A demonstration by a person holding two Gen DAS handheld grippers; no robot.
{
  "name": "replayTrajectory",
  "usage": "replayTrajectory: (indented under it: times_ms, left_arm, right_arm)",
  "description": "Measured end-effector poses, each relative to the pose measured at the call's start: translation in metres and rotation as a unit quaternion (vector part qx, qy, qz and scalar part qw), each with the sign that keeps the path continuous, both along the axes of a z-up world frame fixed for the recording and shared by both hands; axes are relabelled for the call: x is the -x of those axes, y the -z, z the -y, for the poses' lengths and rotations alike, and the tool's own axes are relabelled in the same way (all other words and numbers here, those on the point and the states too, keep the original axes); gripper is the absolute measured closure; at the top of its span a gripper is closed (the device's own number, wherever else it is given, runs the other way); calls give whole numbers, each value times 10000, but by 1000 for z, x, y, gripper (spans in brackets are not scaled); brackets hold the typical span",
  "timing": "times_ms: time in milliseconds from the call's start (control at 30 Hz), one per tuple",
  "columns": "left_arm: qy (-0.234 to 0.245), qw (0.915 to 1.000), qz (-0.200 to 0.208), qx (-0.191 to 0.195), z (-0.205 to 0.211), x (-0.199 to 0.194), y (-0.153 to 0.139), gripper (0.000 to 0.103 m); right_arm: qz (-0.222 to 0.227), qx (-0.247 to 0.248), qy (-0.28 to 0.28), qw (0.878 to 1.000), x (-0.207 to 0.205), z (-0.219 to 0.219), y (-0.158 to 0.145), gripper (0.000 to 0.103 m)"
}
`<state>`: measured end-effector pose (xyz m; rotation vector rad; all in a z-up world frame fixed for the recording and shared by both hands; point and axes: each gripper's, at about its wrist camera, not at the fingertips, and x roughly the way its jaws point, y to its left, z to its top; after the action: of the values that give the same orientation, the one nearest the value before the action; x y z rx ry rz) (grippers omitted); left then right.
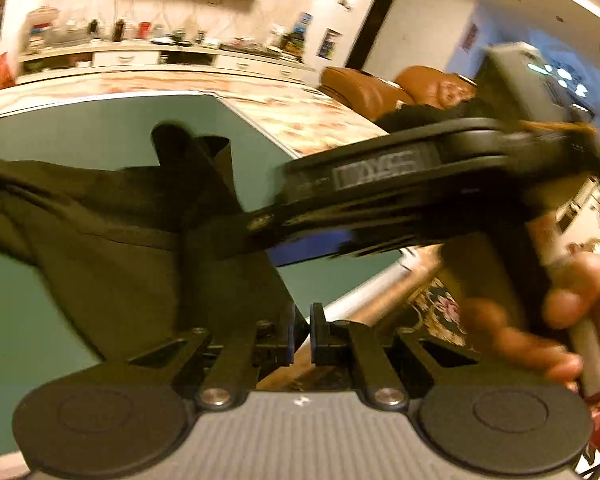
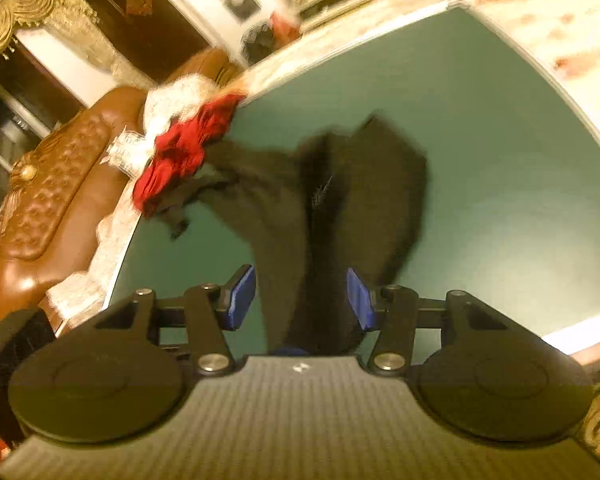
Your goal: Fold clothes
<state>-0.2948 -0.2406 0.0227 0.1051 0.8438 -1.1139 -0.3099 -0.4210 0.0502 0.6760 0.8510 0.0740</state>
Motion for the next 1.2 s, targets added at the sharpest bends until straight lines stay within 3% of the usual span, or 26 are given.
replayTrajectory:
  times_ms: [100, 233, 267, 300, 333, 367, 400, 467, 633, 700, 767, 867, 967, 1033, 1100, 1200]
  left_arm:
    - [153, 9998, -120, -55, 5, 10, 10, 96]
    - [366, 9989, -137, -248, 0, 18, 21, 96]
    - [368, 9987, -104, -324, -1, 19, 24, 96]
    - [326, 9986, -78, -414, -3, 19, 26, 94]
    - [246, 9985, -47, -486, -6, 17, 29, 93]
    - [134, 9984, -3, -543, -9, 16, 30, 81]
    - [-57, 9978, 86, -656, -12, 13, 31, 56]
    - [-462, 9946, 455, -806, -17, 9, 27, 27]
    - [-518, 9864, 1248, -938, -20, 13, 12, 16]
    - [-412, 9783, 1712, -1094, -20, 20, 11, 15]
    - [-305, 9691, 2102, -1254, -13, 24, 10, 15]
    - [-312, 9644, 2255, -1346, -11, 26, 9, 12]
    - [-342, 9551, 2477, -1591, 5, 26, 15, 14]
    - [-318, 9564, 2451, -1558, 3, 24, 17, 33]
    - [-330, 9616, 2246, -1541, -2, 18, 16, 80]
    - [-385, 9714, 1850, -1434, -16, 5, 15, 93]
  right_arm:
    - [-466, 183, 129, 9987, -3, -4, 14, 45]
    - [-720, -150, 476, 9962, 6, 6, 38, 45]
    - [-657, -225, 547, 9961, 10, 7, 43, 49]
    - [-617, -282, 606, 9959, 13, 8, 47, 74]
    - [-625, -305, 641, 9955, 15, 8, 50, 90]
    - [-621, -365, 683, 9951, 16, 9, 53, 99]
    - [-595, -498, 739, 9942, 18, 11, 55, 99]
    - [-541, -764, 850, 9920, 22, 14, 61, 99]
    - [-319, -2008, 916, 9748, 28, 23, 68, 99]
    - [-195, -2453, 888, 9652, 26, 22, 64, 99]
    - [-86, -2637, 812, 9611, 20, 14, 55, 99]
    - [-108, -2712, 803, 9591, 12, 3, 45, 99]
    - [-183, -2901, 713, 9542, 8, -7, 43, 99]
    - [-218, -3063, 626, 9496, 6, -14, 43, 99]
    - [-268, -2904, 515, 9551, 7, -20, 36, 98]
    - [-450, -2418, 367, 9686, 7, -25, 29, 95]
